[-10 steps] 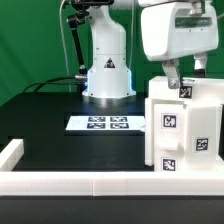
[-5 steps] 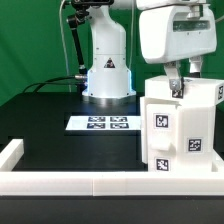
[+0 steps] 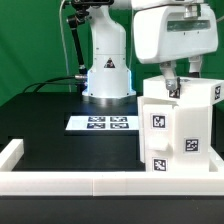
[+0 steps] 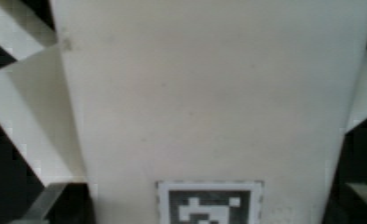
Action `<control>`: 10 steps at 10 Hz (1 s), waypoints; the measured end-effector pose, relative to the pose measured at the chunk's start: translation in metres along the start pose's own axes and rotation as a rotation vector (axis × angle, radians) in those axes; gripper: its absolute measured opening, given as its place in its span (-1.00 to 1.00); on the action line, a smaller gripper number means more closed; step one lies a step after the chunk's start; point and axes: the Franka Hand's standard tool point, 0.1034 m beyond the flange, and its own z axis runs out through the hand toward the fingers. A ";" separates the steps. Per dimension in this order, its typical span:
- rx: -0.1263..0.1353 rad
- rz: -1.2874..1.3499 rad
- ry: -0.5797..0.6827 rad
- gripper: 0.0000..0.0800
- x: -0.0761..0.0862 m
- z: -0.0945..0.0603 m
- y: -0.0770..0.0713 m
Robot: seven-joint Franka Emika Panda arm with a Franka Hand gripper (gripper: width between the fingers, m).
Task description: Assemble cabinet
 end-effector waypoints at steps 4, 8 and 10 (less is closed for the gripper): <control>-0.004 0.331 0.007 0.39 0.000 -0.001 0.003; -0.004 0.696 0.012 0.39 0.001 -0.002 0.003; -0.004 0.830 0.011 0.39 0.000 -0.002 0.003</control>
Offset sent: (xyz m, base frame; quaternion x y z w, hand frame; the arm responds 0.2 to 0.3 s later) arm 0.0012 0.0020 -0.0030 0.0183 0.0127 0.2355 0.9716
